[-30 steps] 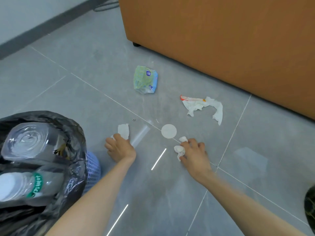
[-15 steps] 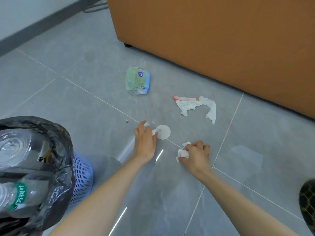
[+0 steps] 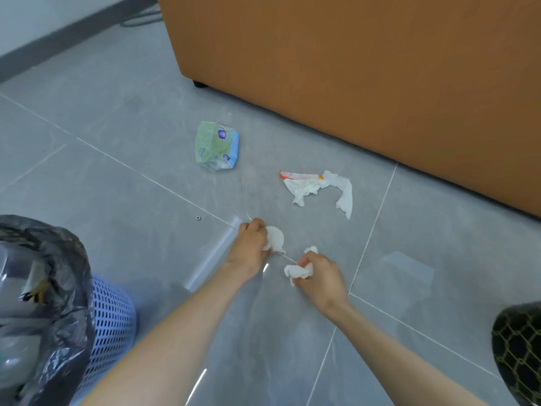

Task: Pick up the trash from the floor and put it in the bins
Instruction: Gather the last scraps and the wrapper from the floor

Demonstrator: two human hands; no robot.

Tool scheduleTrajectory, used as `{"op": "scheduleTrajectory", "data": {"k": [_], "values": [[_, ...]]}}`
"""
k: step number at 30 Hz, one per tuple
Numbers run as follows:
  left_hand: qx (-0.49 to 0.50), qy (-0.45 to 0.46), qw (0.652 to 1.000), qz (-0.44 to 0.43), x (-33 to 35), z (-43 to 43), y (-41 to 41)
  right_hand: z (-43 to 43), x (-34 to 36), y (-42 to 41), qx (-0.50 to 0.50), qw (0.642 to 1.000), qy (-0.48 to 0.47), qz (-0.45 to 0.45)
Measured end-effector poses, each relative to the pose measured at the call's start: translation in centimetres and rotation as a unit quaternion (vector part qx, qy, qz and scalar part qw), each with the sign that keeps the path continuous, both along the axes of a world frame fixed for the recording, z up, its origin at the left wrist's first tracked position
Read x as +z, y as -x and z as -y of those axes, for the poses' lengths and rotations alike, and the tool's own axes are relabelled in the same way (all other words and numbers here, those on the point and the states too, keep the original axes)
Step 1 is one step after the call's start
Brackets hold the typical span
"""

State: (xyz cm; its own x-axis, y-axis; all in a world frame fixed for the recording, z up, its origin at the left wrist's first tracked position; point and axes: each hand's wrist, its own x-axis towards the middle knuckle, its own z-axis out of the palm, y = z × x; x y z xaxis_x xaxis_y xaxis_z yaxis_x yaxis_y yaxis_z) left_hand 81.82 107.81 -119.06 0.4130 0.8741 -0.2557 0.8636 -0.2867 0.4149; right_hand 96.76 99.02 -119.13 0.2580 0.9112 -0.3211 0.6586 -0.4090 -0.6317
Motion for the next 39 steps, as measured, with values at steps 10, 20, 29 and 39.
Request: {"op": "scheduleTrajectory", "data": {"k": [10, 20, 29, 39], "values": [[0.050, 0.067, 0.996, 0.043, 0.1, -1.5, -0.9, -8.4, 1.9, -6.0, -0.124, 0.986, -0.103, 0.030], [0.054, 0.076, 0.995, -0.026, 0.4, -1.9, -2.2, -10.4, 0.8, -8.1, -0.073, 0.992, -0.066, 0.084], [0.056, 0.080, 0.995, -0.016, 0.4, -1.5, -2.4, -10.8, 0.4, -8.4, -0.037, 0.995, -0.002, 0.092], [0.076, 0.073, 0.994, -0.026, 0.5, 0.2, -2.1, -5.4, -0.2, -6.0, -0.051, 0.997, -0.009, 0.057]]}}
